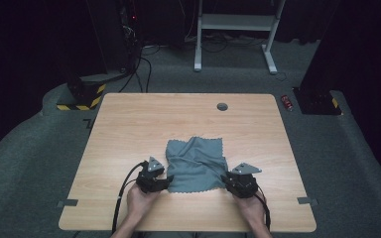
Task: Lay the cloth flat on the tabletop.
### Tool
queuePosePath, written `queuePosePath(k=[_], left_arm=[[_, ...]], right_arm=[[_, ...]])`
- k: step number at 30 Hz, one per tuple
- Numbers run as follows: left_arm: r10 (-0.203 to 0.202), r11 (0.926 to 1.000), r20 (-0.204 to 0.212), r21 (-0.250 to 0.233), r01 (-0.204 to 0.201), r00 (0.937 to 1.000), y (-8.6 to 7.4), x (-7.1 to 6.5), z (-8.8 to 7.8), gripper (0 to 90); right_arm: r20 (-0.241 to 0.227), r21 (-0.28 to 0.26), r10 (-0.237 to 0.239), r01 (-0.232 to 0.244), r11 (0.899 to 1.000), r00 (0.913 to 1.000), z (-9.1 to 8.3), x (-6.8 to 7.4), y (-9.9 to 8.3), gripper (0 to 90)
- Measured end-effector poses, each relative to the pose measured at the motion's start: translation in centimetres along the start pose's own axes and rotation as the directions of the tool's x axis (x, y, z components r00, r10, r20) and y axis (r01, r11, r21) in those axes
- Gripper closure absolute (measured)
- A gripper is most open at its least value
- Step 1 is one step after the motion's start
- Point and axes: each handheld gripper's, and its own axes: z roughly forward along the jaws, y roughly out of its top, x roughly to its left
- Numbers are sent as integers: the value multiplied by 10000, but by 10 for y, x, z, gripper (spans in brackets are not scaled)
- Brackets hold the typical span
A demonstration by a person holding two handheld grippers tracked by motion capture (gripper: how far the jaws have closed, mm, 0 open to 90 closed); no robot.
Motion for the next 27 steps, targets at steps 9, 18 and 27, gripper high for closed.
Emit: queuePosePath(k=[9, 18, 27], left_arm=[[259, 9980, -387, -563, -281, 9989, -10, -5, 0, 418], [212, 9983, -398, -526, -233, 9990, -10, -5, 0, 398], [192, 9984, -474, -528, -217, 9987, -10, -5, 1, 377]], right_arm=[[725, 207, -76, 61, 9998, 9973, 2, -7, -9, 839], [607, 445, -367, 341, 9984, 9975, -8, -4, -16, 899], [1081, 79, -119, 112, 9999, 9941, -3, -7, -6, 706]])
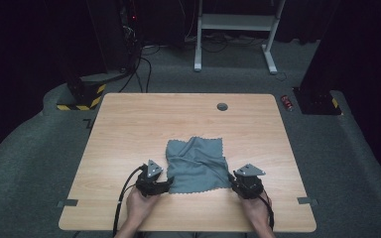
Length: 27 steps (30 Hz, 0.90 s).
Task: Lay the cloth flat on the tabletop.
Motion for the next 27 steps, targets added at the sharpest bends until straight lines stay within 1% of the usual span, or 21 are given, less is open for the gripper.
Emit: queuePosePath(k=[1, 2, 4, 5, 6, 7, 10, 13, 14, 16, 17, 18, 19, 20, 21, 22, 24, 25, 26, 27], left_arm=[[-2, 10000, -5, 1, 2, 10000, 0, 0, 0, 376], [-6, 10000, -10, 4, 6, 10000, 0, 0, 0, 375], [-1, 10000, -20, 9, 1, 10000, 0, 0, 0, 373], [24, 10000, -29, 10, -24, 10000, 0, 0, 0, 372], [21, 10000, -33, 10, -21, 10000, 0, 0, 0, 371], [20, 10000, -33, 11, -20, 10000, 0, 0, 0, 371], [22, 10000, -32, 11, -22, 10000, 0, 0, 0, 371], [5, 10000, -30, 12, -5, 10000, 0, 0, 0, 369], [-2, 10000, -27, 13, 2, 10000, 0, 0, 0, 369], [6, 10000, -30, 15, -6, 10000, 0, 0, 0, 368], [1, 10000, -28, 14, -1, 10000, 0, 0, 0, 368], [1, 10000, -28, 13, -1, 10000, 0, 0, 0, 367], [2, 10000, -28, 14, -2, 10000, 0, 0, 0, 368], [0, 10000, -28, 13, 0, 10000, 0, 0, 0, 368], [-4, 10000, -30, 12, 4, 10000, 0, 0, 0, 367], [0, 10000, -29, 14, 0, 10000, 0, 0, 0, 368], [19, 10000, -27, 3, -19, 10000, 0, 0, 0, 374], [-13, 10000, 59, -53, 14, 10000, -1, -1, -1, 390], [90, 9999, 176, -102, -88, 9998, -1, -2, -2, 445], [165, 9998, 270, -145, -161, 9995, -1, -3, -2, 534]], right_arm=[[-10, 67, -69, 69, 10000, 10000, 3, 0, 1, 729], [-27, 156, -109, 110, 9998, 9999, 5, 0, 2, 771], [31, 272, -347, 346, 9990, 9994, 8, 1, 3, 866], [47, 280, -416, 415, 9987, 9991, 9, 2, 3, 894], [23, 254, -505, 504, 9984, 9987, 5, 2, 3, 898], [23, 254, -505, 504, 9984, 9987, 5, 2, 3, 898], [-124, 128, -351, 352, 9993, 9993, -5, -1, -1, 899], [-321, 194, -110, 116, 9997, 9994, -14, -1, -7, 899], [-419, 354, -48, 63, 9994, 9991, -17, 0, -10, 898], [-505, 610, -88, 119, 9981, 9987, -19, 3, -15, 895], [-569, 798, 10, 36, 9968, 9984, -20, 4, -17, 888], [-586, 860, 37, 13, 9963, 9983, -20, 4, -18, 872], [-518, 845, 139, -95, 9964, 9986, -21, 5, -18, 830], [-518, 845, 139, -95, 9964, 9986, -21, 5, -18, 830], [-465, 772, 179, -143, 9969, 9988, -22, 5, -17, 804], [-291, 543, 156, -140, 9984, 9995, -24, 7, -14, 773], [-240, 168, -45, 49, 9998, 9997, -26, 10, -9, 756], [-282, -3, -141, 141, 9999, 9995, -26, 11, -6, 749], [-358, -223, -356, 348, 9991, 9987, -25, 14, -2, 741], [-395, -304, -515, 503, 9983, 9979, -22, 17, 1, 733]])
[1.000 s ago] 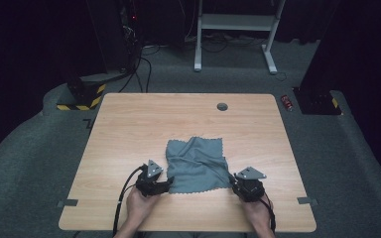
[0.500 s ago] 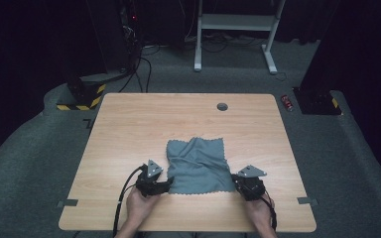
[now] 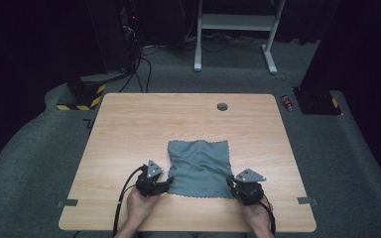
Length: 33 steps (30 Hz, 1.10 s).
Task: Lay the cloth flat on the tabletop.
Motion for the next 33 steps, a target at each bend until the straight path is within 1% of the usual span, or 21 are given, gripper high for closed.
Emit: queuePosePath(k=[1, 2, 4, 5, 7, 8, 10, 11, 13, 16, 18, 19, 21, 23, 25, 26, 27, 28, 30, 32, 33], left_arm=[[127, 9999, 160, -31, -126, 9998, 0, -1, 0, 583], [124, 9999, 310, -51, -122, 9994, 0, -2, 0, 656], [95, 10000, 490, 7, -95, 9988, 2, -1, 0, 730], [88, 9999, 577, 128, -96, 9983, 3, 0, 0, 770], [-51, 9992, 931, 406, 14, 9956, 7, 2, 1, 847], [41, 9986, 1019, 527, -95, 9948, 10, 1, 2, 880], [249, 9978, 1351, 579, -330, 9905, 17, 2, 1, 894], [203, 9983, 1565, 513, -287, 9875, 22, 1, 0, 897], [327, 9987, 1852, 321, -393, 9822, 33, -1, -2, 899], [536, 9981, 2103, 174, -586, 9762, 49, -4, -2, 899], [472, 9985, 2313, 152, -521, 9717, 56, -4, 1, 899], [453, 9984, 2351, 225, -520, 9709, 57, -4, 2, 898], [484, 9975, 2301, 389, -589, 9720, 57, -3, 2, 898], [508, 9961, 2293, 589, -659, 9720, 53, -3, 0, 898], [634, 9922, 2165, 911, -848, 9742, 44, -2, -5, 898], [632, 9909, 2125, 1028, -866, 9751, 41, -2, -7, 898], [567, 9900, 2051, 1152, -816, 9771, 35, 0, -10, 898], [490, 9895, 2041, 1234, -753, 9777, 31, 2, -13, 898], [81, 9905, 2172, 1321, -376, 9761, 22, 7, -17, 898], [41, 9885, 2145, 1465, -363, 9767, 17, 8, -17, 897], [9, 9885, 2083, 1475, -323, 9781, 15, 9, -17, 895]], right_arm=[[-66, 15, -84, 84, 10000, 9999, 3, 1, 2, 731], [-183, 128, -108, 111, 9999, 9998, 11, 2, 4, 730], [-282, 292, -108, 117, 9995, 9995, 20, 3, 4, 731], [-321, 374, -90, 102, 9992, 9994, 24, 4, 4, 731], [-355, 533, -136, 155, 9985, 9993, 29, 6, 4, 731], [-367, 598, -173, 195, 9980, 9992, 31, 6, 3, 730], [-416, 644, -69, 96, 9979, 9991, 33, 6, 3, 723], [-451, 652, 2, 27, 9979, 9990, 33, 5, 3, 721], [-503, 608, 94, -64, 9981, 9987, 34, 4, 3, 718], [-457, 615, 54, -26, 9981, 9989, 34, 5, 3, 719], [-444, 612, 42, -14, 9981, 9990, 34, 5, 3, 713], [-456, 612, 47, -19, 9981, 9989, 34, 4, 3, 706], [-476, 616, 85, -56, 9981, 9988, 34, 3, 3, 701], [-454, 608, 47, -19, 9981, 9990, 34, 3, 3, 698], [-448, 609, 32, -5, 9981, 9990, 34, 3, 2, 698], [-460, 620, 39, -11, 9981, 9989, 33, 3, 2, 698], [-500, 629, 35, -3, 9980, 9987, 33, 3, 2, 699], [-500, 629, 35, -3, 9980, 9987, 33, 3, 2, 699], [-605, 683, 170, -128, 9976, 9980, 31, 3, 1, 696], [-689, 719, 223, -174, 9973, 9974, 30, 4, 1, 691], [-665, 686, 138, -92, 9976, 9977, 30, 5, 1, 689]])
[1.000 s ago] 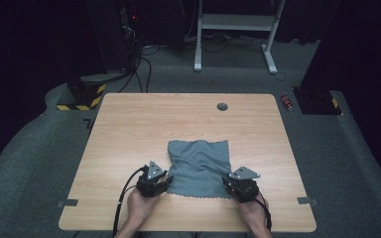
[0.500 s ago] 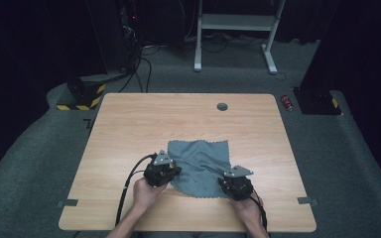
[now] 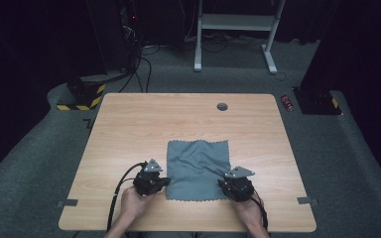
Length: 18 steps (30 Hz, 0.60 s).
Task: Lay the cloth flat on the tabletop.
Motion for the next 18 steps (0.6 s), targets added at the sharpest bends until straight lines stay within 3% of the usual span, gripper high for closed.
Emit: queuePosePath(k=[2, 6, 9, 13, 14, 18], left_arm=[[-341, 9991, -209, -240, 335, 9992, 0, 1, 0, 838], [-642, 9958, -527, -680, 606, 9965, 5, 2, 5, 606], [-734, 9940, -1248, -895, 624, 9895, 6, 3, 14, 477], [-879, 9932, -1982, -923, 708, 9762, 5, 8, 25, 414], [-776, 9934, -2114, -995, 576, 9743, 4, 8, 25, 410], [-523, 9934, -2252, -1115, 276, 9729, 3, 8, 28, 394]], right_arm=[[55, -112, -31, 32, 9999, 10000, -1, 0, 0, 688], [26, -461, 158, -156, 9988, 9999, -6, -10, 8, 689], [54, -491, 194, -191, 9986, 9998, -3, -23, 22, 691], [250, -526, 479, -465, 9975, 9985, 9, -40, 38, 681], [286, -497, 558, -543, 9973, 9980, 13, -43, 41, 680], [383, -421, 770, -754, 9963, 9963, 27, -53, 52, 681]])
